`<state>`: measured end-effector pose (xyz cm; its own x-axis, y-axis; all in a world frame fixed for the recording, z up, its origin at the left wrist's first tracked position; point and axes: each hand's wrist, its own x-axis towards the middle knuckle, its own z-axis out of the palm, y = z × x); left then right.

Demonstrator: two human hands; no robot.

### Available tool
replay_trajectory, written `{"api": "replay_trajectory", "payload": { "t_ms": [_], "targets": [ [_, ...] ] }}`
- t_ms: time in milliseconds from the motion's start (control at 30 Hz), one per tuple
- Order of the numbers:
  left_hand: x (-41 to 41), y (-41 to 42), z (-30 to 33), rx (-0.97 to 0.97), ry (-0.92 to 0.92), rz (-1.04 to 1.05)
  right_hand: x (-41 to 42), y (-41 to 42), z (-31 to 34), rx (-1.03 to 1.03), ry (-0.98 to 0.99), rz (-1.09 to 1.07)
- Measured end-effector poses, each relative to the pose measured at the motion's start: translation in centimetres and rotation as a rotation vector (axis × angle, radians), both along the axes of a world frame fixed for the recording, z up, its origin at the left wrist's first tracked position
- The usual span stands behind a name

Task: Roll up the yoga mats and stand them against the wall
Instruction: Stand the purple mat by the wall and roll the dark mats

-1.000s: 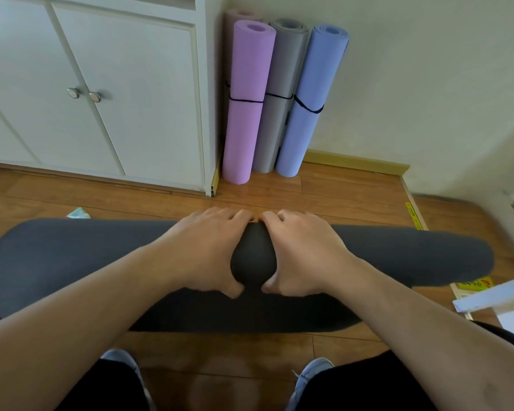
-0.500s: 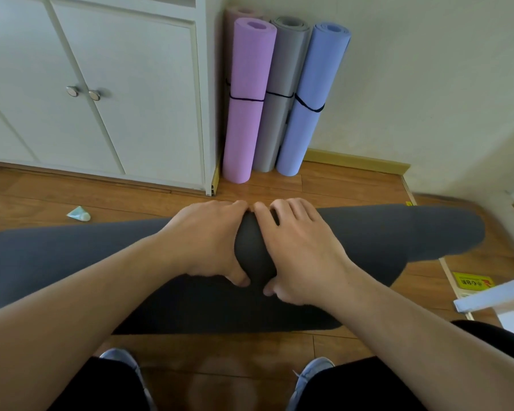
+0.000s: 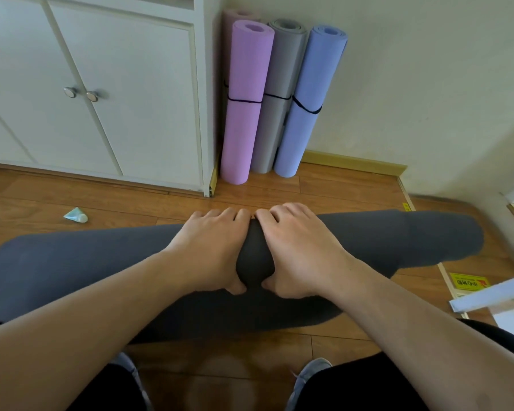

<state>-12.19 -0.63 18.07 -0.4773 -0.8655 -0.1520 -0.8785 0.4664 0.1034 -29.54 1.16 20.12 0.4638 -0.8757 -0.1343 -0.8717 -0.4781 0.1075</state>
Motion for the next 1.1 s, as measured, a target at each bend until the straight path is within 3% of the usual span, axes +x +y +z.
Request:
{"api": "replay_trajectory", "payload": {
  "t_ms": [167, 433, 700, 1100],
  "targets": [
    [1.4, -1.1, 1.6, 0.141, 0.075, 0.076, 0.9, 1.6, 0.1, -0.060, 0.075, 0.005],
    [1.6, -0.4, 1.9, 0.230, 0.102, 0.090, 0.9, 1.2, -1.0, -0.116, 0.028, 0.042],
    [0.3, 0.8, 0.5, -0.009, -0.027, 0.052, -0.1, -0.3, -0.3, -0.053, -0.009, 0.025],
    [1.9, -1.1, 2.6, 0.234, 0.124, 0.084, 0.3, 0.5, 0.0, -0.118, -0.007, 0.059]
  ]
}}
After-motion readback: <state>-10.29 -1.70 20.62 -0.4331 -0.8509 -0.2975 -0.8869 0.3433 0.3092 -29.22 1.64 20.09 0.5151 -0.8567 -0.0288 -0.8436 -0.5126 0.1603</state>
